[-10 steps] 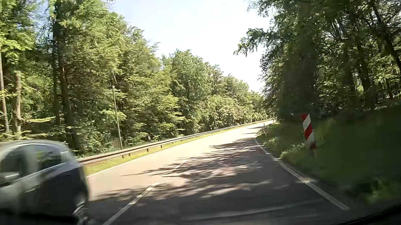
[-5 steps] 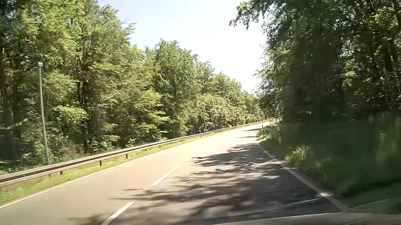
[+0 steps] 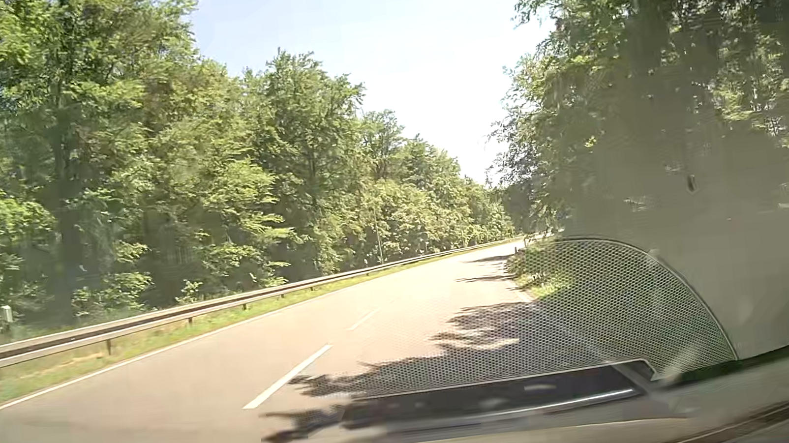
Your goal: Follow the waypoints while adhering to traffic rules and regulations
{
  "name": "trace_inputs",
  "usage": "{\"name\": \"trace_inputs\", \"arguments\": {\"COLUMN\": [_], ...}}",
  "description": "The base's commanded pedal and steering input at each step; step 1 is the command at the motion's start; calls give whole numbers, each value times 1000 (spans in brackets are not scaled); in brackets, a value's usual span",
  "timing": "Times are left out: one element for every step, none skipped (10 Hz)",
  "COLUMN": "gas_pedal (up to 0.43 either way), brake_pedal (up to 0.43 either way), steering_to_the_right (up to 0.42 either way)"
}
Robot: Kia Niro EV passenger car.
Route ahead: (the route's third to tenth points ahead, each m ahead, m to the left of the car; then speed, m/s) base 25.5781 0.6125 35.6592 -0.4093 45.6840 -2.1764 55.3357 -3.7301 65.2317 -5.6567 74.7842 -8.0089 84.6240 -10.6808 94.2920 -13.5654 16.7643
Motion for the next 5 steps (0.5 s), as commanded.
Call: {"name": "trace_inputs", "arguments": {"gas_pedal": [47, 47, 47, 47, 47], "brake_pedal": [30, 30, 30, 30, 30], "steering_to_the_right": [17, 17, 18, 17, 17]}}
